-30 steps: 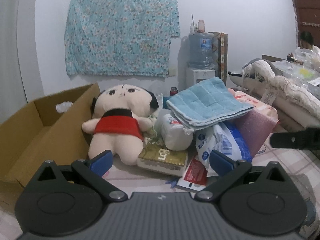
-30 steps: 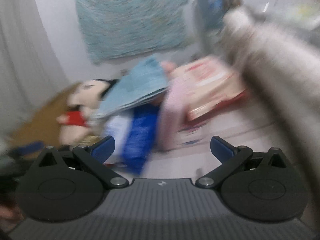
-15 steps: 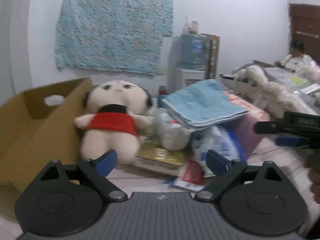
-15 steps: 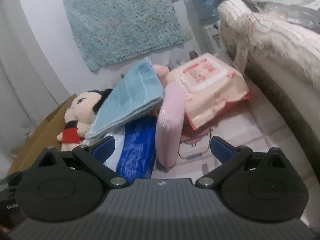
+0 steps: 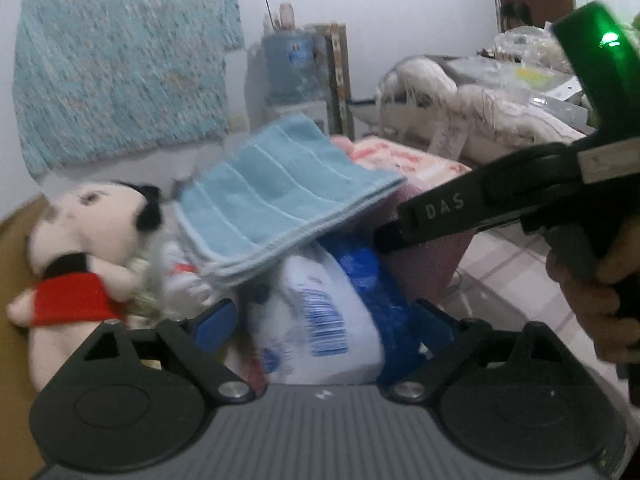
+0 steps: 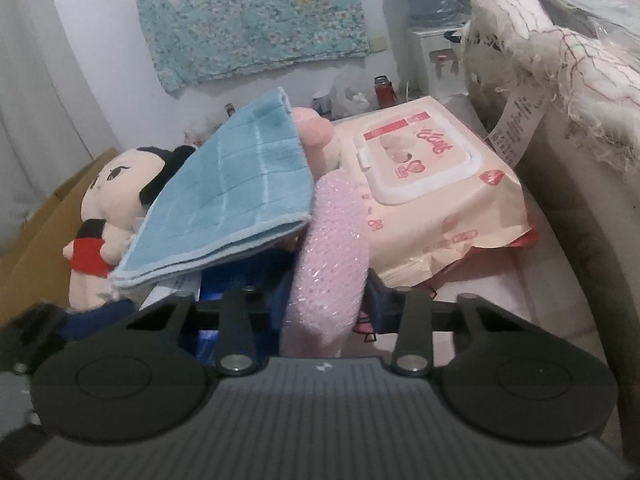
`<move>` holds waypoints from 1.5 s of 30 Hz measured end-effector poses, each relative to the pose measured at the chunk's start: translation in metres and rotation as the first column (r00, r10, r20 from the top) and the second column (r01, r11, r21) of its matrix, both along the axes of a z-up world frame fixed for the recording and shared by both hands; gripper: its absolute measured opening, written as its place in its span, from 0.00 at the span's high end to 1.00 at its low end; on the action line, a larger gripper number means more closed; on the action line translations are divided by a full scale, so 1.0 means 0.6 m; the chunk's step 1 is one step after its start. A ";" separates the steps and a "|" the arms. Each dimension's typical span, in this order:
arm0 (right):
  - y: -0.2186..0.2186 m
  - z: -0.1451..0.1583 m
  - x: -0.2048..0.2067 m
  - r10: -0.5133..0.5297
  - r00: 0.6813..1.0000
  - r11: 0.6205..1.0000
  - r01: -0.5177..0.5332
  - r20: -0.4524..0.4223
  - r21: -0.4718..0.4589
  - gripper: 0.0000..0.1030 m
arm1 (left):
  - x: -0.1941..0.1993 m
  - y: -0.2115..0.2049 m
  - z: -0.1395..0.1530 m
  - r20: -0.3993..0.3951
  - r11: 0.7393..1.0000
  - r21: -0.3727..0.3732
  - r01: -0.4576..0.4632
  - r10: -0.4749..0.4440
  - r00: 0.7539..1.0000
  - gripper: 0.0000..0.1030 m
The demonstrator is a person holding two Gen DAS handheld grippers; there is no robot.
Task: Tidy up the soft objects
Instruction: 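Grasp the pink sponge pad with the right tool while the left tool grasps the blue diaper pack, then carry the diaper pack and pink pad with both tools into the cardboard box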
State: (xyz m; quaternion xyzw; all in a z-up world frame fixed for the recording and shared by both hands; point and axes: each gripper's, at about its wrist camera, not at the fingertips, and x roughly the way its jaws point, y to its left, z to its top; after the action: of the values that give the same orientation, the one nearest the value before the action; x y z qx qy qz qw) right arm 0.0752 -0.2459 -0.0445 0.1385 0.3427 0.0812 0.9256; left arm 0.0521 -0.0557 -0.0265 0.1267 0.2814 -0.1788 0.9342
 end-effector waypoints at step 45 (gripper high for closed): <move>-0.048 0.053 -0.276 -0.028 0.990 0.969 -0.006 0.135 0.249 0.72 | -0.192 0.104 0.126 -0.060 0.993 -0.104 -0.049 0.043 0.997 0.33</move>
State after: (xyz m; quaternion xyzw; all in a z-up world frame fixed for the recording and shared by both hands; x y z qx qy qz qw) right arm -0.0907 -0.2746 -0.0126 0.2494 0.2643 0.1278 0.9228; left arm -0.0630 0.0065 0.0489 0.0656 0.3011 -0.1753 0.9350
